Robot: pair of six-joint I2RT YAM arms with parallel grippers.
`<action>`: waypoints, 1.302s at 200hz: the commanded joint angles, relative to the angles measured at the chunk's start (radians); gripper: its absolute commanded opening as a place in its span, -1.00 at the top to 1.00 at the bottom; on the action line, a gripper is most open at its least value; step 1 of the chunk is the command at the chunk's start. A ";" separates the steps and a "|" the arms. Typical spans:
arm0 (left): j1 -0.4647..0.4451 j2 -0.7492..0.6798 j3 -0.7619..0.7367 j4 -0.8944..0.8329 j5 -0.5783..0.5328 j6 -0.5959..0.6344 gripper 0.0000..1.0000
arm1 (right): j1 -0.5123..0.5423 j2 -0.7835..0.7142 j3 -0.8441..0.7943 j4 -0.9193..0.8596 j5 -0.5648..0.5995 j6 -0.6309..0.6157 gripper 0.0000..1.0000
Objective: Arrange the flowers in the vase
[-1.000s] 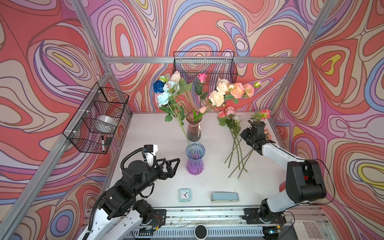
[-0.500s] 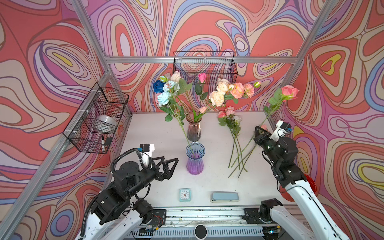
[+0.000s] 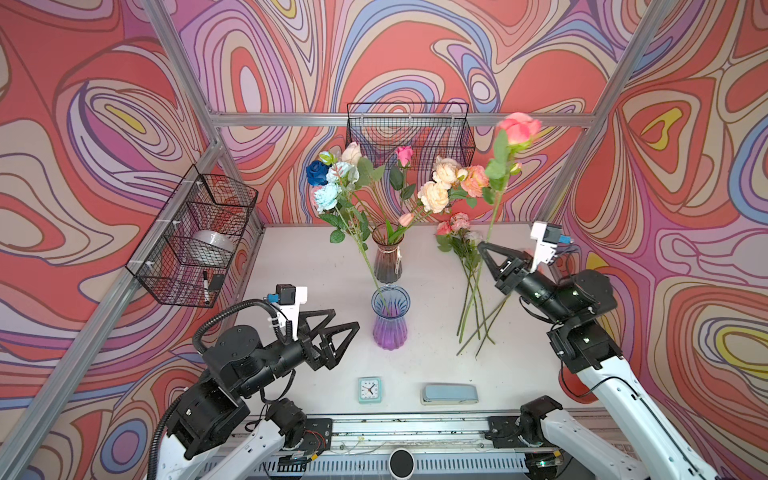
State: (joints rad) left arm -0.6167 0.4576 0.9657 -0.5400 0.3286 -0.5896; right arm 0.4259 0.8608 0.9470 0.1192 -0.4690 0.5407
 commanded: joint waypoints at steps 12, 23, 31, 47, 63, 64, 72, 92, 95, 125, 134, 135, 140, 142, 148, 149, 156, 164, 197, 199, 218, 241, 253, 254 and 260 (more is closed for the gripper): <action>-0.008 0.029 0.032 0.118 0.125 0.015 -0.96 | 0.345 0.114 0.149 -0.160 0.130 -0.263 1.00; -0.008 0.037 0.033 0.144 0.139 0.011 -0.89 | 0.433 0.160 0.174 -0.161 0.178 -0.290 1.00; -0.008 0.040 0.032 0.167 0.147 0.008 -0.83 | 0.481 0.187 0.177 -0.137 0.193 -0.287 1.00; -0.008 0.045 0.020 0.223 0.161 -0.007 -0.68 | 0.551 0.231 0.166 -0.056 0.207 -0.256 1.00; -0.008 0.048 0.009 0.268 0.170 -0.022 -0.56 | 0.615 0.268 0.156 0.020 0.233 -0.243 1.00; -0.008 0.049 0.009 0.285 0.171 -0.022 -0.55 | 0.618 0.270 0.155 0.025 0.234 -0.242 1.00; -0.008 0.051 0.007 0.320 0.174 -0.024 -0.52 | 0.645 0.284 0.153 0.055 0.246 -0.242 1.00; -0.008 0.057 0.002 0.365 0.190 -0.026 -0.40 | 0.686 0.311 0.156 0.100 0.257 -0.238 1.00; -0.007 0.059 0.002 0.369 0.195 -0.025 -0.38 | 0.688 0.314 0.156 0.103 0.257 -0.237 1.00; -0.008 0.078 0.002 0.378 0.194 -0.018 -0.09 | 0.704 0.348 0.172 0.110 0.239 -0.234 1.00; -0.008 0.085 0.003 0.382 0.192 -0.017 -0.01 | 0.711 0.359 0.177 0.108 0.229 -0.236 1.00; -0.008 0.086 0.002 0.383 0.193 -0.017 0.00 | 0.711 0.360 0.177 0.108 0.228 -0.237 1.00; -0.008 0.090 0.003 0.385 0.192 -0.017 0.05 | 0.714 0.364 0.180 0.107 0.222 -0.238 1.00; -0.008 0.092 0.002 0.385 0.192 -0.015 0.07 | 0.715 0.365 0.182 0.104 0.220 -0.238 1.00; -0.008 0.098 0.005 0.387 0.193 -0.015 0.12 | 0.719 0.372 0.186 0.098 0.217 -0.240 1.00; -0.008 0.099 0.006 0.387 0.193 -0.013 0.13 | 0.719 0.373 0.188 0.097 0.216 -0.242 1.00; -0.008 0.105 0.010 0.387 0.193 -0.011 0.19 | 0.724 0.380 0.192 0.089 0.212 -0.243 1.00; -0.008 0.110 0.015 0.388 0.194 -0.009 0.27 | 0.727 0.386 0.198 0.077 0.207 -0.247 1.00; -0.008 0.126 0.038 0.373 0.185 0.011 0.70 | 0.731 0.390 0.192 0.059 0.216 -0.249 1.00; -0.008 0.125 0.039 0.373 0.183 0.011 0.73 | 0.732 0.391 0.191 0.059 0.218 -0.248 1.00; -0.008 0.132 0.053 0.360 0.168 0.024 1.00 | 0.732 0.381 0.181 0.056 0.233 -0.249 1.00; -0.008 0.151 0.090 0.346 0.146 0.051 1.00 | 0.732 0.354 0.169 0.038 0.265 -0.259 0.30; -0.008 0.174 0.125 0.336 0.138 0.077 1.00 | 0.731 0.326 0.157 0.022 0.299 -0.268 0.08; -0.008 0.176 0.128 0.334 0.138 0.081 1.00 | 0.732 0.323 0.156 0.021 0.303 -0.269 0.08; -0.008 0.189 0.152 0.324 0.131 0.105 1.00 | 0.732 0.305 0.146 0.016 0.324 -0.274 0.04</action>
State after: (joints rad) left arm -0.6167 0.6155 1.0317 -0.2157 0.4755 -0.5594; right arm 1.1538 1.2324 1.1141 0.1688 -0.2222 0.2935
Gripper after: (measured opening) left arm 0.067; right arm 0.438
